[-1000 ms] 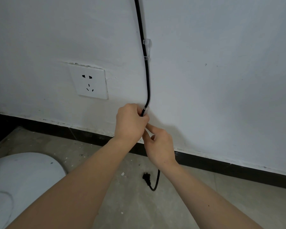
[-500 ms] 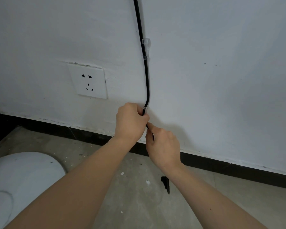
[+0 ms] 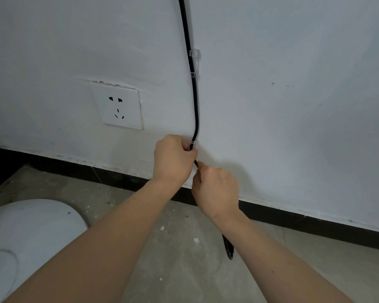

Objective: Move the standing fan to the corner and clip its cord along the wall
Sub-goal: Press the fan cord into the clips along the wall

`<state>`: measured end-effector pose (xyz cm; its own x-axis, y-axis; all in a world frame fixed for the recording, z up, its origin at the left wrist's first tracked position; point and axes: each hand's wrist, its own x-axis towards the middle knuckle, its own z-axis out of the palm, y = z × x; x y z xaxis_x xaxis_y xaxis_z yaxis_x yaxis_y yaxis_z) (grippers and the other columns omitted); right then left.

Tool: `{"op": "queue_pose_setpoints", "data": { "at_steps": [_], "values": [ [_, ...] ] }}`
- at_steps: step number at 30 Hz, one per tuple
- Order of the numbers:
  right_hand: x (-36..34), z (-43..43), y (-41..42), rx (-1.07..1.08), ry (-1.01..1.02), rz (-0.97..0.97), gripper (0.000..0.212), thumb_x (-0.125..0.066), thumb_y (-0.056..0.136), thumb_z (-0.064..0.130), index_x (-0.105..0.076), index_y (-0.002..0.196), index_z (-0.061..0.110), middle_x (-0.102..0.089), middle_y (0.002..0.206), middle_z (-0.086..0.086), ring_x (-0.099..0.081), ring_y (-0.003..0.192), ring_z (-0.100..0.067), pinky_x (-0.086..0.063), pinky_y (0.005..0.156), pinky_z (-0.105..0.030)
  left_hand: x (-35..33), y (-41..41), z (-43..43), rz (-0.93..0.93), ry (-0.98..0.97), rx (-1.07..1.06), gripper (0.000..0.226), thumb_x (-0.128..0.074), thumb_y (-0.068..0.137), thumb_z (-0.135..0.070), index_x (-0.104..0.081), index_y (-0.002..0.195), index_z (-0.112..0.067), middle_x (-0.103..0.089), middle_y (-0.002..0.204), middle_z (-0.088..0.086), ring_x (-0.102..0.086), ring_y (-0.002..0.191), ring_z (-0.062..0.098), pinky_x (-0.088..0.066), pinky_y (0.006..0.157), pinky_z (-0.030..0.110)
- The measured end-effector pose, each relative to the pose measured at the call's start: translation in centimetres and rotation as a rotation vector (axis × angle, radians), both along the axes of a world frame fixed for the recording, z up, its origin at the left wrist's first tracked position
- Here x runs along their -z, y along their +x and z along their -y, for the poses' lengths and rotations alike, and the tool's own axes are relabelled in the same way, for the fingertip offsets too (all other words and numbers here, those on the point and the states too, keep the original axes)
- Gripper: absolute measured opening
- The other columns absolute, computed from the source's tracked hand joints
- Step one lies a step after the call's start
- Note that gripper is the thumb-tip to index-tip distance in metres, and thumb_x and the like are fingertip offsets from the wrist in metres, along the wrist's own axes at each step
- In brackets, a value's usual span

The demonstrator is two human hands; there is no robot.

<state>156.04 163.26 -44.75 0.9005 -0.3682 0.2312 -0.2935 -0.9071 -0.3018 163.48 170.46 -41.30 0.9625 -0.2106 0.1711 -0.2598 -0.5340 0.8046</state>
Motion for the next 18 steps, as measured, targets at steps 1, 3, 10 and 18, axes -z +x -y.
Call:
{"op": "queue_pose_setpoints", "data": {
  "at_steps": [1,3,10,18],
  "values": [
    [0.0,0.0,0.0,0.005,0.012,0.011,0.024,-0.043,0.088,0.009,-0.062,0.101,0.013,-0.064,0.067,-0.013,-0.046,0.055,-0.028,-0.022,0.045,-0.030,0.0,0.0,0.0,-0.005,-0.007,-0.001,0.020,-0.067,0.077,-0.008,-0.066,0.073,0.011,-0.068,0.080,0.029,-0.044,0.060,0.019,-0.052,0.067,0.045],
    [0.0,0.0,-0.1,0.008,0.069,0.046,0.021,-0.042,0.090,0.011,-0.062,0.094,0.011,-0.063,0.065,-0.015,-0.051,0.056,-0.032,-0.031,0.047,-0.032,-0.2,0.0,-0.2,-0.023,-0.029,0.017,0.020,-0.071,0.077,-0.010,-0.067,0.075,0.009,-0.069,0.080,0.026,-0.051,0.061,0.024,-0.053,0.071,0.044],
    [0.5,1.1,0.2,0.049,0.417,0.059,0.032,-0.049,0.095,0.020,-0.060,0.069,0.005,-0.045,0.051,-0.007,-0.043,0.053,-0.031,-0.037,0.049,-0.033,0.1,0.2,-2.0,-0.533,-0.464,0.108,0.004,-0.071,0.082,-0.013,-0.071,0.086,-0.012,-0.072,0.093,0.008,-0.069,0.094,0.020,-0.058,0.076,0.027],
    [0.4,2.0,0.7,-0.018,0.576,0.055,0.030,-0.050,0.096,0.014,-0.066,0.075,-0.002,-0.043,0.051,-0.003,-0.035,0.046,-0.015,-0.030,0.049,-0.027,1.4,0.1,-1.9,-0.489,-0.605,0.070,0.015,-0.074,0.079,-0.008,-0.071,0.089,-0.019,-0.071,0.086,-0.002,-0.066,0.081,0.007,-0.054,0.072,0.018]
  ]
}}
